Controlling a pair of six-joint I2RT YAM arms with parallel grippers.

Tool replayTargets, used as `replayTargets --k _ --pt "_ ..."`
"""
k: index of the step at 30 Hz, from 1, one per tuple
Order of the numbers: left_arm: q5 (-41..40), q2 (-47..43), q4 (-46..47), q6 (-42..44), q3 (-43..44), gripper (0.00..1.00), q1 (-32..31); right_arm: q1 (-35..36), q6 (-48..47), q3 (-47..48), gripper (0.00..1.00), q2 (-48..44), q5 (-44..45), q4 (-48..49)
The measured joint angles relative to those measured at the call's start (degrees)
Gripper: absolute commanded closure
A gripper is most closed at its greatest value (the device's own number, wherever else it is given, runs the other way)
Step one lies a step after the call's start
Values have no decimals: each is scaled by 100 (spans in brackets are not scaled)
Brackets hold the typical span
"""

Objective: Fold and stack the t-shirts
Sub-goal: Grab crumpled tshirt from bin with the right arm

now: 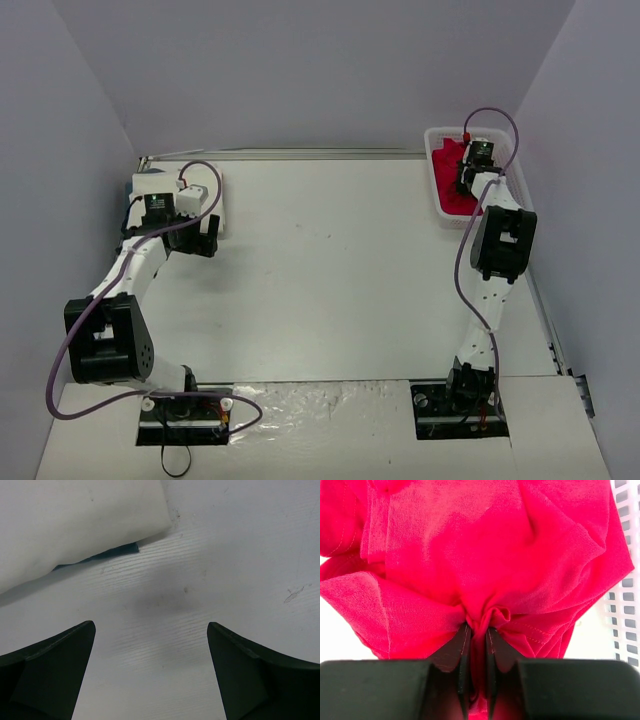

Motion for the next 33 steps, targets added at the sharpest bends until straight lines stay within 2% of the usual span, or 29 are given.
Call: replayTargets --k 7,14,17,33 --pt "20 0 -2 2 0 6 0 9 -74 -448 100 -269 136 254" --pt "44 0 -4 24 0 6 0 129 -461 -1788 100 -1316 879 535" --pt "59 0 -13 28 0 6 0 219 -629 -2076 100 -1672 1161 697" --pt "151 -11 -48 37 0 6 0 682 -1165 -2625 100 -2706 1862 1130"
